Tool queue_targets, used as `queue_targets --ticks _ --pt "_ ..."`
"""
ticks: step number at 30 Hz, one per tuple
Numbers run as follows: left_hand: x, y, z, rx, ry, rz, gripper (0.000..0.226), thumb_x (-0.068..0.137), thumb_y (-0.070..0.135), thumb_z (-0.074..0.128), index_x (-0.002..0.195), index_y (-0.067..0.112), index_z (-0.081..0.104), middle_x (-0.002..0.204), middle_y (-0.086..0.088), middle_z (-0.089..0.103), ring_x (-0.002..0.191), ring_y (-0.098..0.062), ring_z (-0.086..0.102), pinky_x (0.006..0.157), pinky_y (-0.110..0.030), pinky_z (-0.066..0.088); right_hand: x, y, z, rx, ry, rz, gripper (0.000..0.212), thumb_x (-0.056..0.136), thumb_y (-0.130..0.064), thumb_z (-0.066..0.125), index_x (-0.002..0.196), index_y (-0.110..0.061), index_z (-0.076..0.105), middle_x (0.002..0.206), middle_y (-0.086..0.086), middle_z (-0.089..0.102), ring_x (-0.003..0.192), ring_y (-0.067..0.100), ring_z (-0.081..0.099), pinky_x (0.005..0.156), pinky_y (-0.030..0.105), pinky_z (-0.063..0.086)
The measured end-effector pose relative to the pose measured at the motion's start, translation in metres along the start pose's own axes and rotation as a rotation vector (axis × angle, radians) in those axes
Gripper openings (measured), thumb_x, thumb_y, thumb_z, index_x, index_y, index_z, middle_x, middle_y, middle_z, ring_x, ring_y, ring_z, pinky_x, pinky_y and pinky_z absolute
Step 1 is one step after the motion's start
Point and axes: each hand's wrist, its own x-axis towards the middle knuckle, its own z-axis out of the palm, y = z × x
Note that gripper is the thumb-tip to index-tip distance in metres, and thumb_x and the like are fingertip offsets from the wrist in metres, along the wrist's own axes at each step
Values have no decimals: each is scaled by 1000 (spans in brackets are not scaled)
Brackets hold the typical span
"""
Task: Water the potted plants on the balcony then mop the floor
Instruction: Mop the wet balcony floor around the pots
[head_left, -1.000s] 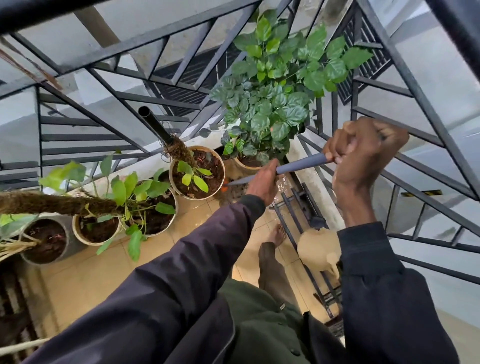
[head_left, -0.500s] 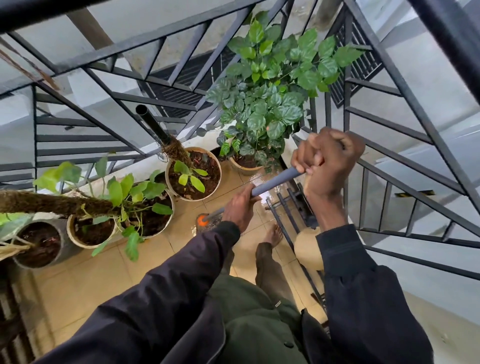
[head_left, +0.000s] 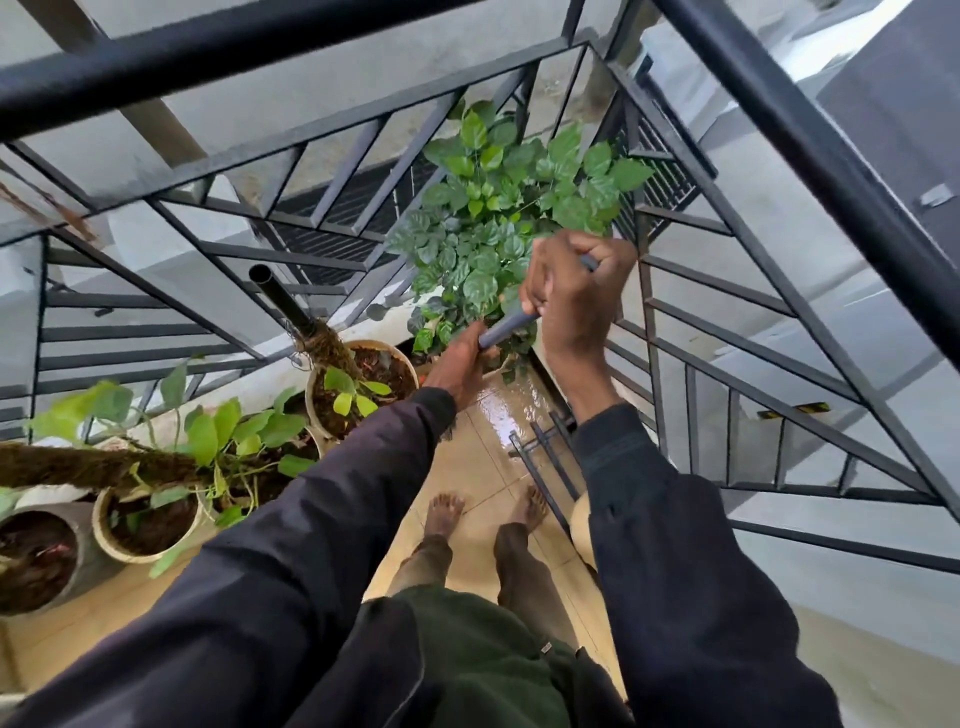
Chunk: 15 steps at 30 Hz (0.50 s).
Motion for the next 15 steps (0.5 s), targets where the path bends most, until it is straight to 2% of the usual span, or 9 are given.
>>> queue_targets --ticks 1,3,5,6,7,10,12,15 --pt "-3 2 0 14 8 -25 18 107 34 38 105 23 52 94 1 52 84 -14 53 83 -25 51 -2 1 -3 -11 1 9 38 80 1 55 48 -18 46 40 -10 36 35 14 32 42 28 34" --pt "-10 0 10 -4 7 -96 7 106 20 44 106 16 49 90 -6 50 82 -24 53 86 -37 54 -2 0 -9 -29 8 8 37 80 2 54 48 -15 46 38 -11 36 34 13 32 42 25 35" --pt "-16 4 21 -7 -65 -86 6 100 22 52 104 26 53 95 -14 58 88 -39 61 86 -51 58 -3 -2 -19 -28 55 9 36 79 3 53 48 -14 45 38 -10 34 34 12 31 42 22 33" --pt "-18 2 29 -68 -105 -145 7 99 25 53 103 30 54 95 -15 60 89 -41 63 84 -53 58 -4 -2 -26 -29 75 13 34 78 2 53 48 -13 45 38 -10 34 34 12 31 42 21 33" --pt "-23 8 32 -158 -149 -192 8 100 22 54 106 26 53 94 -15 62 86 -40 64 81 -50 58 -5 -2 -33 -30 91 19 33 77 2 53 49 -12 45 38 -9 33 35 12 31 43 21 33" --pt "-44 32 34 -145 -161 -169 7 103 7 50 109 5 48 88 -15 58 77 -33 57 70 -42 47 -12 2 -54 -5 109 46 31 75 2 53 48 -11 45 37 -7 31 36 12 29 44 20 30" --pt "-62 39 41 -115 -143 -164 7 103 5 50 110 3 50 87 -14 56 76 -29 54 68 -39 42 -19 7 -67 35 109 62 31 75 2 52 48 -9 43 37 -5 30 35 12 27 45 19 29" --pt "-95 33 55 -60 -137 -229 18 103 5 51 121 5 53 96 -9 54 84 -25 52 73 -34 36 -37 20 -81 104 101 115 32 76 1 52 48 -11 41 37 -6 27 33 10 25 44 19 27"
